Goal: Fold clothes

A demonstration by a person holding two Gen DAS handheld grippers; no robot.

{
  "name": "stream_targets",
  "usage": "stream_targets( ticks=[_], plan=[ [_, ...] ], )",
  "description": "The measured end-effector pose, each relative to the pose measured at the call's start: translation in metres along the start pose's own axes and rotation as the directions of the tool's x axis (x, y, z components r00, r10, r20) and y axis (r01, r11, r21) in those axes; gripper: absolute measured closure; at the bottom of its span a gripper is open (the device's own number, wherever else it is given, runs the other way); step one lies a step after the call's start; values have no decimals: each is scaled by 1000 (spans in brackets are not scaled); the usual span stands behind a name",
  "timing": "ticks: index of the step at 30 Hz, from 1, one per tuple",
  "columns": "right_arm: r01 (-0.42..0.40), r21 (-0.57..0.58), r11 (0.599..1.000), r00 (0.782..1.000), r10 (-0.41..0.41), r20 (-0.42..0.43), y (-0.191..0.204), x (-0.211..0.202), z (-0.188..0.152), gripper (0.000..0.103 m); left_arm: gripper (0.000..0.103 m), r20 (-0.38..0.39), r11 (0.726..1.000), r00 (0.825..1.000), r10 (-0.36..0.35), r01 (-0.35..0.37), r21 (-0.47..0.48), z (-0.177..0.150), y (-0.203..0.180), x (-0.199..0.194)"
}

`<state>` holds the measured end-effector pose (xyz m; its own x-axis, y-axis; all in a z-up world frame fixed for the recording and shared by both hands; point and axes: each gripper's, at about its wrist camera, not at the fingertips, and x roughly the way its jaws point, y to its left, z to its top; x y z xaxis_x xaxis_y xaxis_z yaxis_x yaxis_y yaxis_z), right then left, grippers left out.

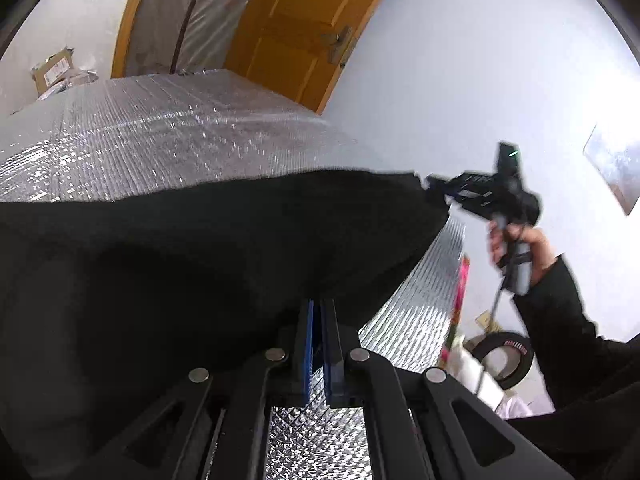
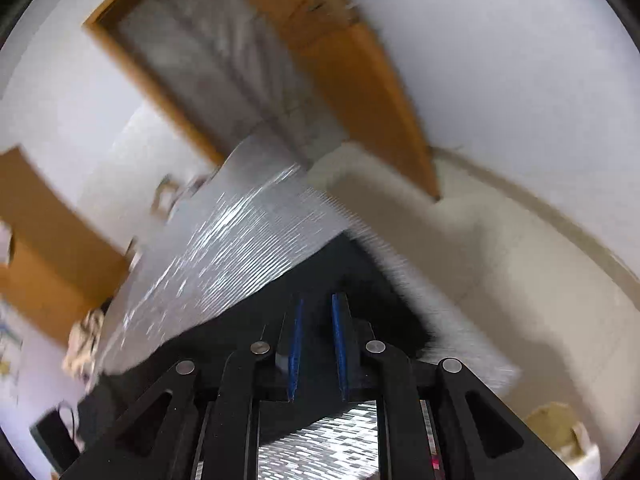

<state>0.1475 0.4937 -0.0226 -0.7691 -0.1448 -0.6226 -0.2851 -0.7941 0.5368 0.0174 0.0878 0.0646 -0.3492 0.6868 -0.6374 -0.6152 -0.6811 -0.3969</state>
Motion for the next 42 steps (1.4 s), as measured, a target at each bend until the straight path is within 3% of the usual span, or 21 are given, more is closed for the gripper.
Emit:
stream_targets(
  ticks=[4,7,9,10,12,16,20,23,25,28,31,34,38,42],
  plan=[
    [-28,2,1000,997,28,-77,4,38,5,90,99,7,1000,1000,11,-11,-18,-1,5,-6],
    [42,133,990,999,-42,-8,-30,37,16,93,99,0,999,1000,25,-25,-29,-3,9,-8],
    [119,244,962,991,-130,30,-59,27,22,93,99,-1,999,1000,27,-27,-45,-5,13,-9],
    [151,269,951,985,-168,42,-66,21,22,87,99,0,998,1000,25,-25,-58,-7,15,-9],
    [142,264,954,983,-167,74,-64,9,21,87,99,26,997,999,33,-31,-77,-4,20,-12],
    [25,89,996,996,-32,81,-19,3,10,87,99,41,989,995,85,-80,-121,2,32,-11],
    [-11,-11,1000,1000,11,-22,9,33,5,87,99,-24,985,992,123,-125,-115,-5,33,1],
    [-4,57,998,999,6,-46,-1,51,11,93,99,-25,984,991,128,-130,-119,-11,32,-5],
    [8,89,996,1000,-5,-29,-3,49,14,88,99,-7,981,990,138,-138,-134,-14,35,-14],
    [-83,-3,997,996,83,-14,28,38,4,87,99,36,969,981,191,-182,-169,-21,43,-29],
    [-194,-117,974,981,189,-49,67,33,-18,87,99,60,945,964,258,-239,-222,-30,56,-44],
    [-287,-228,930,953,253,-167,105,41,-56,87,99,39,928,959,281,-261,-265,-38,65,-50],
    [-310,-307,900,931,223,-287,132,61,-100,86,99,24,928,953,302,-288,-234,-40,54,-52],
    [-302,-447,842,943,196,-268,154,50,-117,86,99,50,924,945,323,-304,-234,-45,48,-66]
  ],
)
